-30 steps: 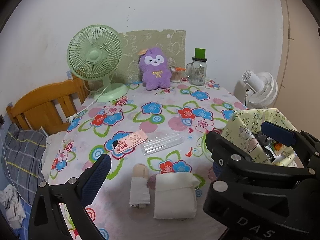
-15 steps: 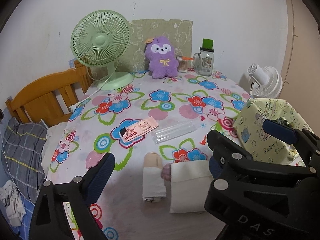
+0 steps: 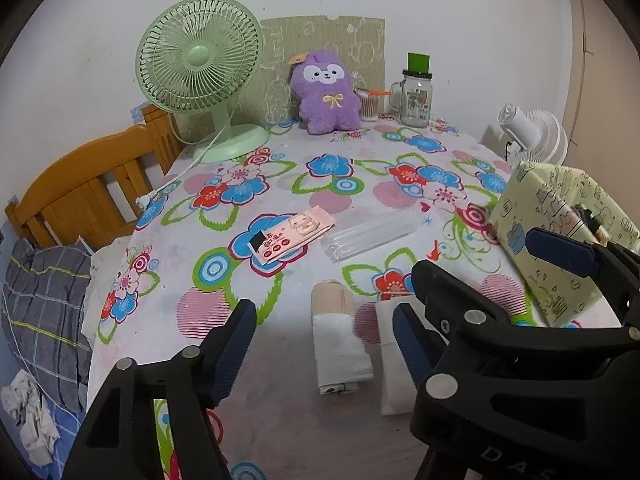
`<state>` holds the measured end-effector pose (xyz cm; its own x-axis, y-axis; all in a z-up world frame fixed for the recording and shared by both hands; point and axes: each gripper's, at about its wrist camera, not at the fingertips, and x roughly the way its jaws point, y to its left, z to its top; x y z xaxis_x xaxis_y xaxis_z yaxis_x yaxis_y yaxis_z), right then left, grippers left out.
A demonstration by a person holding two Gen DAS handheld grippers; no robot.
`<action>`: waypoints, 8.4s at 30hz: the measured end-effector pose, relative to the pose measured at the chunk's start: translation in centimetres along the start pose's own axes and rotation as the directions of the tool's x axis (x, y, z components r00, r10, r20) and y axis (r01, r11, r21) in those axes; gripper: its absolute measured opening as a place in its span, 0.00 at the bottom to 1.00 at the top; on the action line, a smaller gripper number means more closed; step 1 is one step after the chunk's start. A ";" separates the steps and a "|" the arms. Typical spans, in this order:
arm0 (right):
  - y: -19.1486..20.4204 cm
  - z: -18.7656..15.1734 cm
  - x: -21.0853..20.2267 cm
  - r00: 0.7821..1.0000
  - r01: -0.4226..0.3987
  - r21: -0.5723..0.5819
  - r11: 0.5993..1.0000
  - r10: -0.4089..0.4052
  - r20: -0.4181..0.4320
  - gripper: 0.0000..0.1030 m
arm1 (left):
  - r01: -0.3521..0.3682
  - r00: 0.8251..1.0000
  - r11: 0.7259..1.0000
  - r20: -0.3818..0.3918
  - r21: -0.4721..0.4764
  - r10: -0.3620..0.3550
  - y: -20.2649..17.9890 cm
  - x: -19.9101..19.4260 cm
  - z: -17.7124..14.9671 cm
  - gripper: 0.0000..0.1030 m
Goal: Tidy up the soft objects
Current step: 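Lower both tools to the white cloth bags on the sheet, then grasp the rolled white cloth with the left tool while the right tool grasps the white bag, then lift the white cloth and white bag and carry them over the paper box, then lower the white cloth and bag into the paper box and open both tools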
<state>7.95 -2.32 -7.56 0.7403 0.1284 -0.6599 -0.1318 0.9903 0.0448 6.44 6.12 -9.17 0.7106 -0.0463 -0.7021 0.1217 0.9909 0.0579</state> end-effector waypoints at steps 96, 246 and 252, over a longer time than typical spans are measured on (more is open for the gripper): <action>-1.3 -0.9 2.3 0.993 -0.005 0.020 1.000 0.007 -0.114 0.33 | 0.074 0.994 0.997 -0.075 -0.006 -0.075 -2.6 1.6 -0.2 0.24; -26.7 1.4 -1.3 0.994 0.095 0.220 0.971 -0.079 -0.079 0.63 | 0.132 0.990 0.968 -0.079 0.212 -0.117 -25.1 2.7 8.3 0.61; -26.7 1.0 -1.6 0.994 0.094 0.246 0.965 -0.078 -0.073 0.73 | 0.127 0.991 0.966 -0.066 0.226 -0.114 -24.8 2.1 8.0 0.65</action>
<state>11.00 -28.92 -6.93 0.6981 0.0467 -0.7145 0.1045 0.9805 0.1661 10.47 -19.61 -6.45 0.6448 -0.1510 -0.7493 0.3640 0.9227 0.1273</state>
